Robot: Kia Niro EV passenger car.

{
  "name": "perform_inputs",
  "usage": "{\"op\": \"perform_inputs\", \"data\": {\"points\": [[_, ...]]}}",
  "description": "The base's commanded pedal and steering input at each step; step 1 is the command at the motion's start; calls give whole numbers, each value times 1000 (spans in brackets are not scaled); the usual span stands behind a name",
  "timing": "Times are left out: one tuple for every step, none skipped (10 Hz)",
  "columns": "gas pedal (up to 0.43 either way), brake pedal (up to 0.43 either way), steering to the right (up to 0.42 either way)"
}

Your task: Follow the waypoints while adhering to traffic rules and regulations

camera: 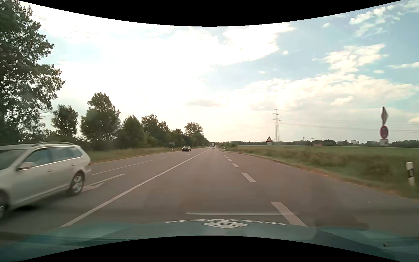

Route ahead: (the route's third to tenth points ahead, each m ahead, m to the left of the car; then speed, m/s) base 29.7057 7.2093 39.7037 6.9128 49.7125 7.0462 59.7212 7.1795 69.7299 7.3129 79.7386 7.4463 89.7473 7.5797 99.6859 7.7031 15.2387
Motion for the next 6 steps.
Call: {"op": "perform_inputs", "data": {"points": [[197, 0, -5], [197, 0, -5], [197, 0, -5], [197, 0, -3], [197, 0, -3], [197, 0, -3]]}}
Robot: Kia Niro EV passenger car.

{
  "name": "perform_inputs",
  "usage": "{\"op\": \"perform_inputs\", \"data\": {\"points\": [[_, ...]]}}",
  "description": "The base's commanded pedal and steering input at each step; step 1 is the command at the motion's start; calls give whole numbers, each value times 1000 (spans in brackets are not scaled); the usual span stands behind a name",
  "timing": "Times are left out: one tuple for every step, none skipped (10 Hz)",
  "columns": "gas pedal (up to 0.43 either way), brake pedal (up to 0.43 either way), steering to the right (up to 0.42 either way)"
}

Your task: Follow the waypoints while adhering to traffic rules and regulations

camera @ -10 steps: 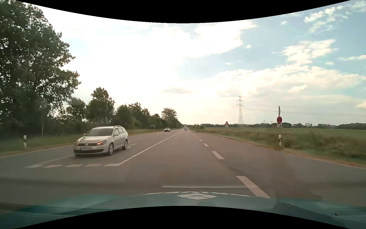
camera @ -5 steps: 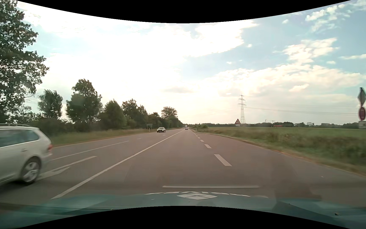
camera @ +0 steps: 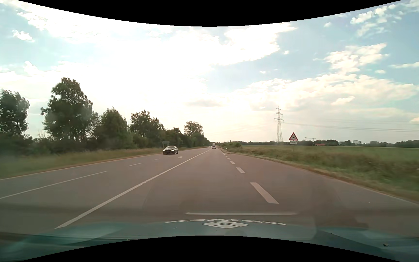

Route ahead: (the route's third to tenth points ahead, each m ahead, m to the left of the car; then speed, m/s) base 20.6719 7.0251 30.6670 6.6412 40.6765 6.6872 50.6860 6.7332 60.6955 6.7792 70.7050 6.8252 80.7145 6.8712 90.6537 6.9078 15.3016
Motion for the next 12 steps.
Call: {"op": "perform_inputs", "data": {"points": [[197, 0, -3], [197, 0, -3], [197, 0, -3], [197, 0, -3], [197, 0, -3], [197, 0, -3], [197, 0, -3], [197, 0, -3], [197, 0, -3], [197, 0, -3], [197, 0, -3], [197, 0, -3]]}}
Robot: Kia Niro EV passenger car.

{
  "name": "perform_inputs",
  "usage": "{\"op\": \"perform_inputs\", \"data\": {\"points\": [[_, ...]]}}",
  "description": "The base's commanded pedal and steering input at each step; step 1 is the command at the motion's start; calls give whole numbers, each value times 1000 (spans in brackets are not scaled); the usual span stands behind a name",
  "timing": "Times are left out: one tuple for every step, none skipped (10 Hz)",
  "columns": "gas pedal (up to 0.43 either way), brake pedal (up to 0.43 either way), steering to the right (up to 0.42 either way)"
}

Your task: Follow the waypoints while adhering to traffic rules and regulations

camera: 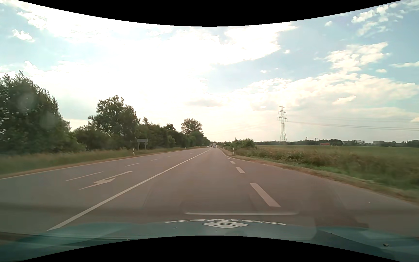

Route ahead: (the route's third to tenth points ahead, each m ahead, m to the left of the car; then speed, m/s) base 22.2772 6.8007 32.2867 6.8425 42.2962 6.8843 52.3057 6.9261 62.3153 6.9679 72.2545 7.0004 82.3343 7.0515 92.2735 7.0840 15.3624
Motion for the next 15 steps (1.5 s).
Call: {"op": "perform_inputs", "data": {"points": [[197, 0, -3], [197, 0, -3], [197, 0, -3], [197, 0, -3], [197, 0, -3], [197, 0, -3], [197, 0, -3], [197, 0, -3], [197, 0, -3], [197, 0, -3], [197, 0, -3], [197, 0, -4], [197, 0, -4], [197, 0, -4], [197, 0, -3]]}}
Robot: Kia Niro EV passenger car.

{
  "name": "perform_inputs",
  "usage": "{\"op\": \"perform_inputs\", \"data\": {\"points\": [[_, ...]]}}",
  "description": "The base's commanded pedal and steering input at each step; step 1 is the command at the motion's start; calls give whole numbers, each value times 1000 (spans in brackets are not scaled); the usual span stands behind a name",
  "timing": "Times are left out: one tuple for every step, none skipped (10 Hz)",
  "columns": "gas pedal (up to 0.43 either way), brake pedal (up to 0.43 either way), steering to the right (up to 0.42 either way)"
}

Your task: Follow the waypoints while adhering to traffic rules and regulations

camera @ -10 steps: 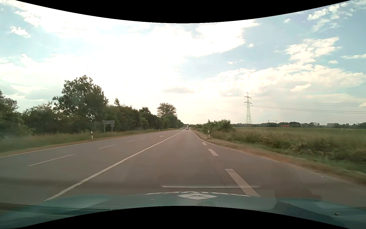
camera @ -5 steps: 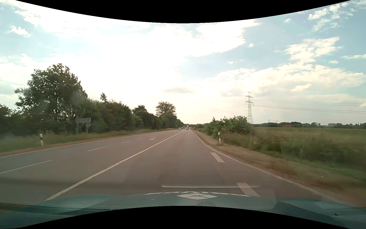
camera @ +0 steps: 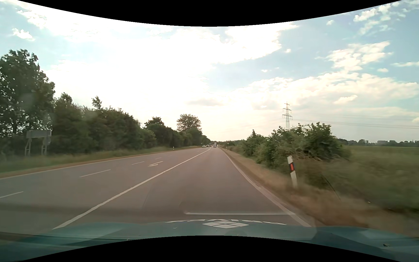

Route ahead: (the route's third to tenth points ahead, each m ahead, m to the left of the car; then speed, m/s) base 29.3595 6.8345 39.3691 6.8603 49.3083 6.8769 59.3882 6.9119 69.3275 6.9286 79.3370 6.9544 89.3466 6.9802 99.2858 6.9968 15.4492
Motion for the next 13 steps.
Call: {"op": "perform_inputs", "data": {"points": [[197, 0, -3], [197, 0, -3], [197, 0, -3], [197, 0, -3], [197, 0, -3], [197, 0, -3], [197, 0, -2], [197, 0, -2], [197, 0, -3], [197, 0, -3], [197, 0, -3], [197, 0, -2], [209, 0, -3]]}}
